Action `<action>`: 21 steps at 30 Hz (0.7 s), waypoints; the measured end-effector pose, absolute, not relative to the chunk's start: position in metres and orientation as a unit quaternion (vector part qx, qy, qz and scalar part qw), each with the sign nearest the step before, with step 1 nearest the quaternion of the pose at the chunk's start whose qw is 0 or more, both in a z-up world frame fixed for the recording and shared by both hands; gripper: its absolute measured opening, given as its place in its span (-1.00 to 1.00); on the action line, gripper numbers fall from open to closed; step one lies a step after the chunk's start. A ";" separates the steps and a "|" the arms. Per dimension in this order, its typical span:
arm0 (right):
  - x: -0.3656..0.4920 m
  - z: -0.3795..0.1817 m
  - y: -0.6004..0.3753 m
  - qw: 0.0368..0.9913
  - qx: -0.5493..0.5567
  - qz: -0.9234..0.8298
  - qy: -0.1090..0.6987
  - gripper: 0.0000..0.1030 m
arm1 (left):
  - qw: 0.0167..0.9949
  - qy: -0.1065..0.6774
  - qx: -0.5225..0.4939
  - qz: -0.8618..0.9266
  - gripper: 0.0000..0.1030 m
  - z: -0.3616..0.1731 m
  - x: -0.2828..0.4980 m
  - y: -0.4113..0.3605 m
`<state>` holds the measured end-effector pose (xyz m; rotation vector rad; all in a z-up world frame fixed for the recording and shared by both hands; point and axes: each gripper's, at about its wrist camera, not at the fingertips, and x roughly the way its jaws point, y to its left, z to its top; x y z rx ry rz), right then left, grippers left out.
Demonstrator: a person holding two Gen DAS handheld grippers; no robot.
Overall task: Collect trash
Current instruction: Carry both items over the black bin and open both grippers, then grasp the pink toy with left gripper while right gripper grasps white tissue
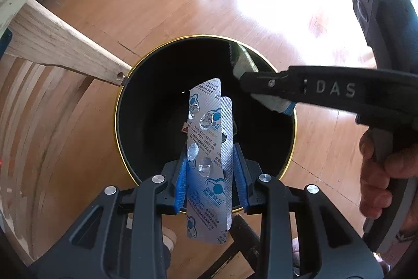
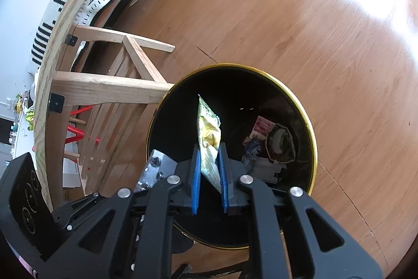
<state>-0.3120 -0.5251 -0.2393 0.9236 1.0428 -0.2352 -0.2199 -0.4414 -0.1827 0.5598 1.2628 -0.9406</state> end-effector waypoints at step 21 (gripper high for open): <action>-0.336 -0.144 -0.565 0.816 0.285 -0.316 0.390 0.87 | 0.817 0.360 0.208 -0.400 0.87 -0.020 -0.214 -0.388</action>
